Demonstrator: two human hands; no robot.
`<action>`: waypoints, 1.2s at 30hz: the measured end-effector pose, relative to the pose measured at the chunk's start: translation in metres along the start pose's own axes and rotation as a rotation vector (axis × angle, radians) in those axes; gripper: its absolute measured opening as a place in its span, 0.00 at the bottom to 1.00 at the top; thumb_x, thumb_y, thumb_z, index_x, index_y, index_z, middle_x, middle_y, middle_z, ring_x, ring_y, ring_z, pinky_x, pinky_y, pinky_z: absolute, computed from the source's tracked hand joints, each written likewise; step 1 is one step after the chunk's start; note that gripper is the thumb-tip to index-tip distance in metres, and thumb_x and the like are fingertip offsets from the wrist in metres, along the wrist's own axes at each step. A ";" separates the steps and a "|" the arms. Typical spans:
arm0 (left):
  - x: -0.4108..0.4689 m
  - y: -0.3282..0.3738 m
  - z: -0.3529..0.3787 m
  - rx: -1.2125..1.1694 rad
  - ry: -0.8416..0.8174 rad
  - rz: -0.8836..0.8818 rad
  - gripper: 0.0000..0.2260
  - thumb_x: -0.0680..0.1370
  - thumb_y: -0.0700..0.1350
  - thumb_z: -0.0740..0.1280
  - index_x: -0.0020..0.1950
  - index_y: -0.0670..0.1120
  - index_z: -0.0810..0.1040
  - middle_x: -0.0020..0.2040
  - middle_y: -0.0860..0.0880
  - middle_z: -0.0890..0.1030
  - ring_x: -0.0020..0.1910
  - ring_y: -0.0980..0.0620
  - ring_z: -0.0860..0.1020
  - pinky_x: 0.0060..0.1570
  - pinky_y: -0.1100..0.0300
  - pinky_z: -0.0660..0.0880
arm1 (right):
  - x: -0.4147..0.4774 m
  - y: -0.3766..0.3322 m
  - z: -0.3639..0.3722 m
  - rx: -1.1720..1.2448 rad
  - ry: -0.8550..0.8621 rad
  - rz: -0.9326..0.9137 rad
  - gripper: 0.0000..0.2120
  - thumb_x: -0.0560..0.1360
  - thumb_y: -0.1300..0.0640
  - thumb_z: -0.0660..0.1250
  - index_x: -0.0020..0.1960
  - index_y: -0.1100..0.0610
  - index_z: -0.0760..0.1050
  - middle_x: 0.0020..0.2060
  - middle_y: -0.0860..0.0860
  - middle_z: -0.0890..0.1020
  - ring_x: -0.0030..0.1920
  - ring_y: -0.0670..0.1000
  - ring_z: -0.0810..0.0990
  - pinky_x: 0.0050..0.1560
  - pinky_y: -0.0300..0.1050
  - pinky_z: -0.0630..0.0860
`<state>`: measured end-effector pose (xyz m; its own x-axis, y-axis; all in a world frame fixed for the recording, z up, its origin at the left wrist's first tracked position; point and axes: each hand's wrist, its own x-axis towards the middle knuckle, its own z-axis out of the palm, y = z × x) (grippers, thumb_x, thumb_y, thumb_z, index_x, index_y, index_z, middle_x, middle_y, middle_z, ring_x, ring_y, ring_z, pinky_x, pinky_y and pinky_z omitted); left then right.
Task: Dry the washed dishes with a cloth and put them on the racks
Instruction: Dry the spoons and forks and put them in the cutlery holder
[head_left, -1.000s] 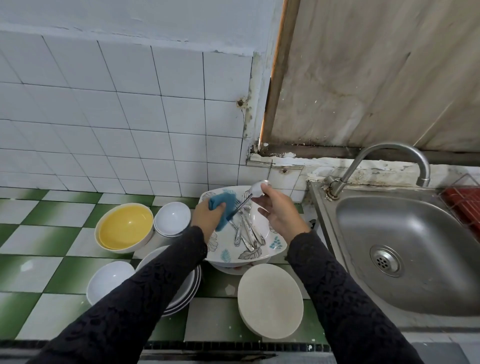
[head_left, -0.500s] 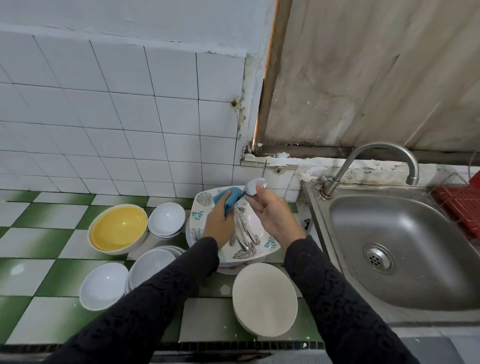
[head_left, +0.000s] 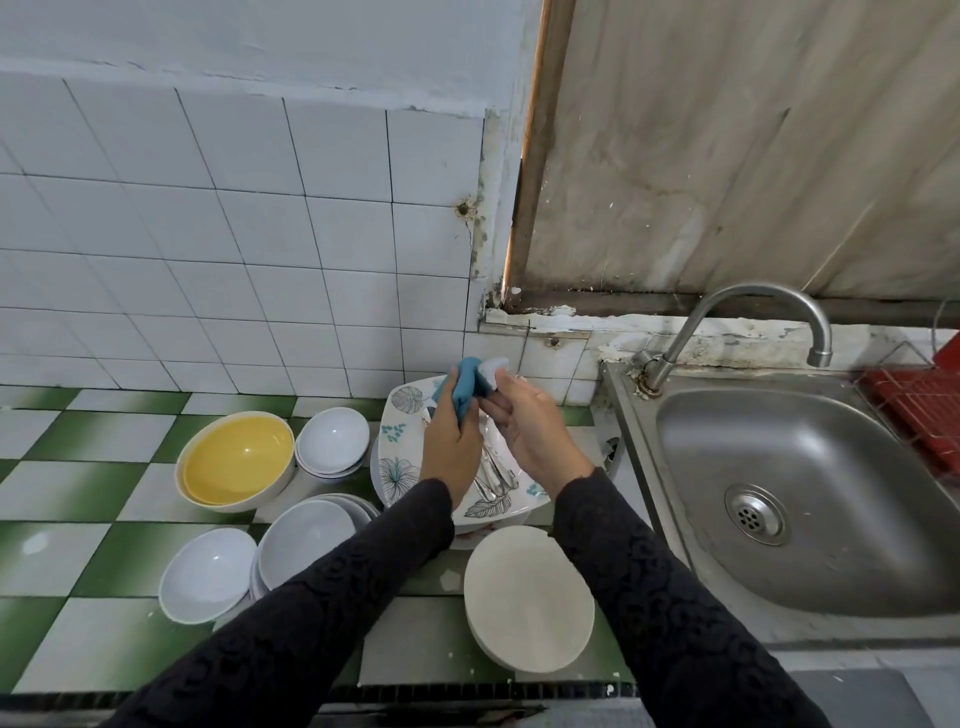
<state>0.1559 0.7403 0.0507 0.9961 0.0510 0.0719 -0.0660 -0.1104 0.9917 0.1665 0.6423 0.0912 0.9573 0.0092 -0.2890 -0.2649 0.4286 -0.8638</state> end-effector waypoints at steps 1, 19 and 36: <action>0.002 0.003 0.003 -0.048 0.027 -0.025 0.20 0.85 0.43 0.56 0.77 0.46 0.62 0.66 0.50 0.73 0.61 0.54 0.73 0.51 0.78 0.69 | -0.001 0.004 0.000 -0.061 0.005 -0.013 0.10 0.85 0.56 0.60 0.55 0.58 0.80 0.58 0.60 0.83 0.61 0.55 0.82 0.65 0.47 0.77; 0.022 0.024 -0.016 -0.736 -0.042 -0.370 0.16 0.79 0.45 0.66 0.66 0.40 0.74 0.60 0.41 0.81 0.59 0.46 0.81 0.55 0.54 0.80 | 0.003 0.020 -0.010 -1.402 0.008 -0.274 0.23 0.87 0.47 0.41 0.81 0.38 0.51 0.82 0.47 0.43 0.81 0.58 0.38 0.75 0.69 0.34; 0.043 -0.016 -0.061 -0.563 0.019 -0.470 0.13 0.80 0.41 0.67 0.63 0.38 0.75 0.59 0.39 0.81 0.54 0.44 0.81 0.47 0.54 0.82 | 0.010 0.021 -0.056 -1.468 0.051 -0.280 0.17 0.83 0.48 0.62 0.41 0.56 0.76 0.35 0.50 0.79 0.36 0.52 0.75 0.35 0.46 0.67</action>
<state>0.1960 0.8045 0.0449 0.9259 -0.0147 -0.3776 0.3427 0.4536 0.8227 0.1635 0.6004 0.0472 0.9986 0.0384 -0.0351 0.0147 -0.8554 -0.5178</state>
